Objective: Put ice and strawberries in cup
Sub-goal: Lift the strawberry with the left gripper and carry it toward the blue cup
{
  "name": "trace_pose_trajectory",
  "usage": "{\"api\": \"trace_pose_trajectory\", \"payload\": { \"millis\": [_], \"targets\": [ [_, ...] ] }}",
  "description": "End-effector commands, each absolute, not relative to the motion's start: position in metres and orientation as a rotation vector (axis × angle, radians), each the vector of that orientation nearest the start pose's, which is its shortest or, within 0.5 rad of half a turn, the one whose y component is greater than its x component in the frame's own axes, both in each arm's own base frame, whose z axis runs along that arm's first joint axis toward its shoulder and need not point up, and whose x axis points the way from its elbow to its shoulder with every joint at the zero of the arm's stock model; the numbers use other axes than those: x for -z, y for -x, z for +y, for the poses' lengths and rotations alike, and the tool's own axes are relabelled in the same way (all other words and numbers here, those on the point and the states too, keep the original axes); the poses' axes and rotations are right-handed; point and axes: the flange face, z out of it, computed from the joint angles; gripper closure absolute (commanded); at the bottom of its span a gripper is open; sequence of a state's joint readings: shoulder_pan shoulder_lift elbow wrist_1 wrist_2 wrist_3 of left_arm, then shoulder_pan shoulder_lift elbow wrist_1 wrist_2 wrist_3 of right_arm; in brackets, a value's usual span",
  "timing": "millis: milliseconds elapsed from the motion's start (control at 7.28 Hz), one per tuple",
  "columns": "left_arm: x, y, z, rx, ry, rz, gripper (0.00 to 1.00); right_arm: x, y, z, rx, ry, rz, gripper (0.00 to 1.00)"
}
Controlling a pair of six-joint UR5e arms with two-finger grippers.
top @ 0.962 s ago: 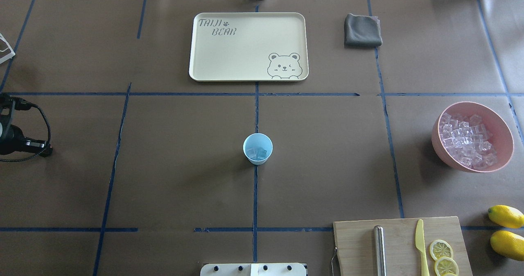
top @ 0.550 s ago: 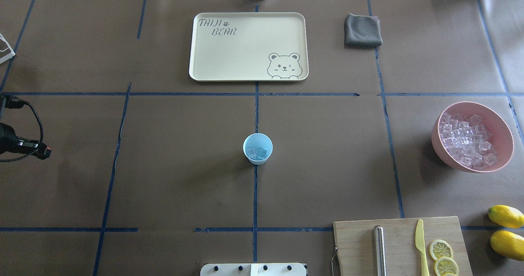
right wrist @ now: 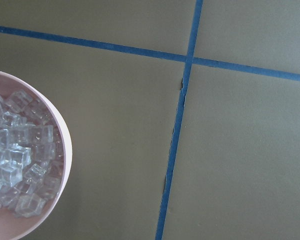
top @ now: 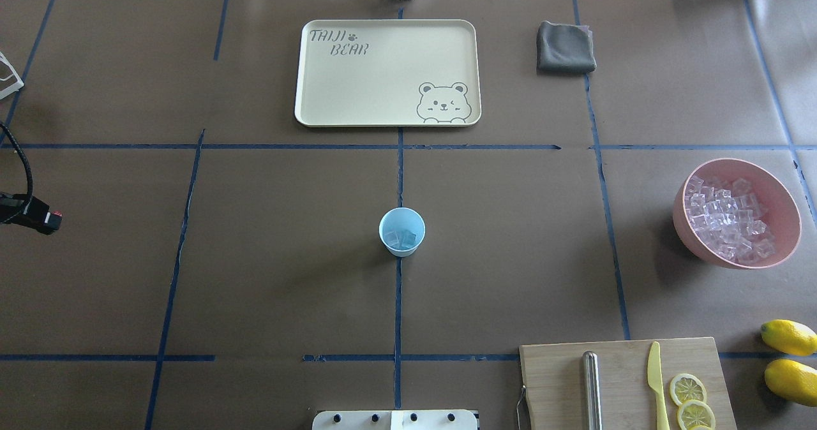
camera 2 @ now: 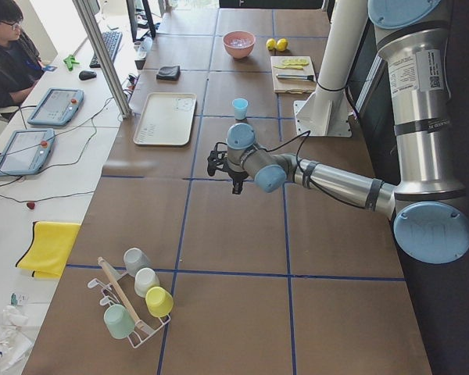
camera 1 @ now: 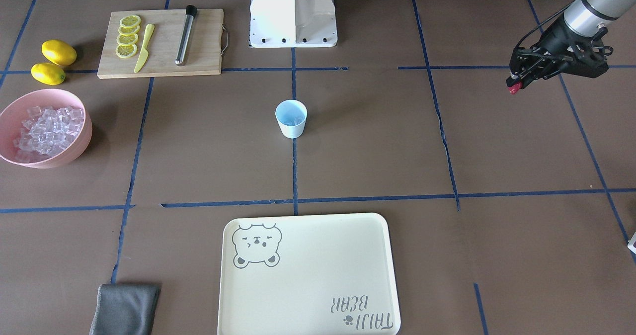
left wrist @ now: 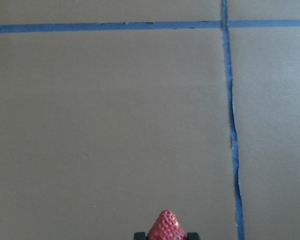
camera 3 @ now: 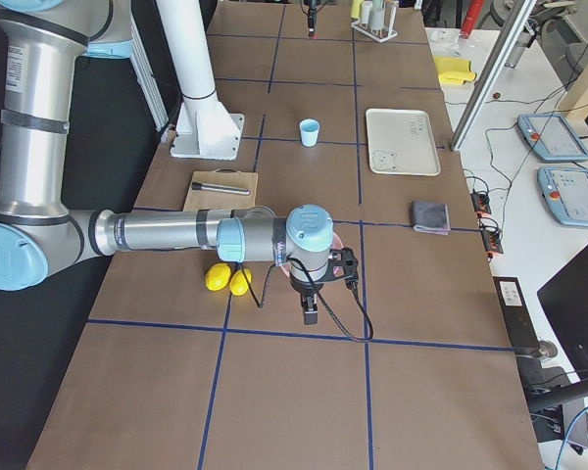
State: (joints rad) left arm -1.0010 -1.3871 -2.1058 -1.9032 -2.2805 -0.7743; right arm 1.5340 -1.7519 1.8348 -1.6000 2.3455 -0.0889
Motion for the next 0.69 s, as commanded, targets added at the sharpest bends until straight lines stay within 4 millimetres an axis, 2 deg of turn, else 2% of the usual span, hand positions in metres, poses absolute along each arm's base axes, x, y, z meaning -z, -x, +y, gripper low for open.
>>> {"api": "trace_pose_trajectory", "payload": {
  "millis": [0, 275, 412, 550],
  "targets": [
    [-0.373, -0.165, -0.388, -0.033, -0.102, 0.885, 1.00, -0.615, -0.048, -0.420, 0.138, -0.067, -0.774, 0.00],
    [-0.286, -0.196, -0.407, -0.042, -0.166, 0.797, 1.00, -0.616, -0.048, -0.420, 0.137, -0.066, -0.774, 0.00],
    [-0.253, -0.229, -0.400, -0.065, -0.154, 0.803, 1.00, -0.615, -0.048, -0.420, 0.138, -0.069, -0.774, 0.00],
    [-0.235, -0.272, -0.382, -0.057, -0.148, 0.802, 1.00, -0.615, -0.048, -0.420, 0.138, -0.069, -0.774, 0.00]
  ]
}}
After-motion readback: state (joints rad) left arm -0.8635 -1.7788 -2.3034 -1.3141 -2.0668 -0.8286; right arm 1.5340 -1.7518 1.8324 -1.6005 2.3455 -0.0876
